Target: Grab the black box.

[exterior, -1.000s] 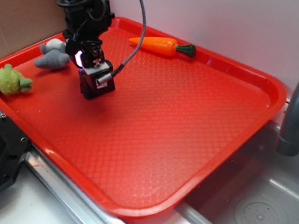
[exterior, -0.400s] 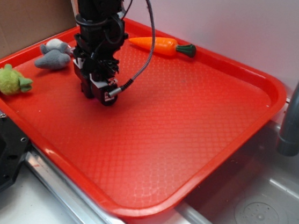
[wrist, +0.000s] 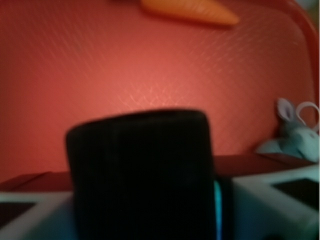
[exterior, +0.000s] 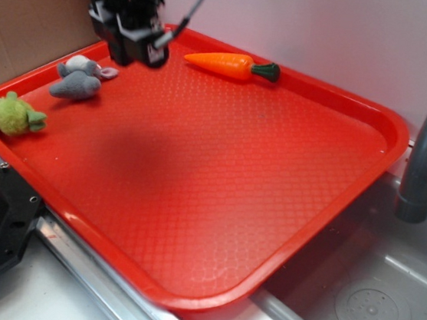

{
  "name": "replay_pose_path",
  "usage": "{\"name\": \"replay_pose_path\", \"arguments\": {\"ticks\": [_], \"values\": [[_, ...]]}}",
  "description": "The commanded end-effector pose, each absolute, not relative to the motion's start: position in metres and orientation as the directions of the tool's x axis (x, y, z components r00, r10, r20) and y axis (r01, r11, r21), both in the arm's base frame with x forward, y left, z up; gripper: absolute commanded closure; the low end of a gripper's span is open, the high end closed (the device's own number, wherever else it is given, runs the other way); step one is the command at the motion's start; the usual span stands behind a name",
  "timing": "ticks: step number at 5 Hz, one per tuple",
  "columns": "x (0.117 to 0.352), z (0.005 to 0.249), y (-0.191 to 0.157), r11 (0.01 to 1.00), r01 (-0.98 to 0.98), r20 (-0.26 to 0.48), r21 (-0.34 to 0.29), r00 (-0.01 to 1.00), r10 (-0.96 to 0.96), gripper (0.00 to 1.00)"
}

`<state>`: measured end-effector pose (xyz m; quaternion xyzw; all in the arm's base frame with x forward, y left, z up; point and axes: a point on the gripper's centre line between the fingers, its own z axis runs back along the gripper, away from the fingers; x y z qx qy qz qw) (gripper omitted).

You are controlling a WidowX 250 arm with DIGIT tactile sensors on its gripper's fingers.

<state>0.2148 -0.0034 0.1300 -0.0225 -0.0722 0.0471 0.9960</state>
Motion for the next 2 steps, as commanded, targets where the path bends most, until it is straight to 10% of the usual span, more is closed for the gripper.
{"name": "replay_pose_path", "arguments": {"ticks": [1,2], "values": [[0.2215,0.1859,-0.0083,0.984,-0.173,0.189,-0.033,0.966,0.176,1.00],[0.2267,0.1760,-0.0153,0.985,-0.148,0.166,0.086,0.977,0.132,1.00]]}}
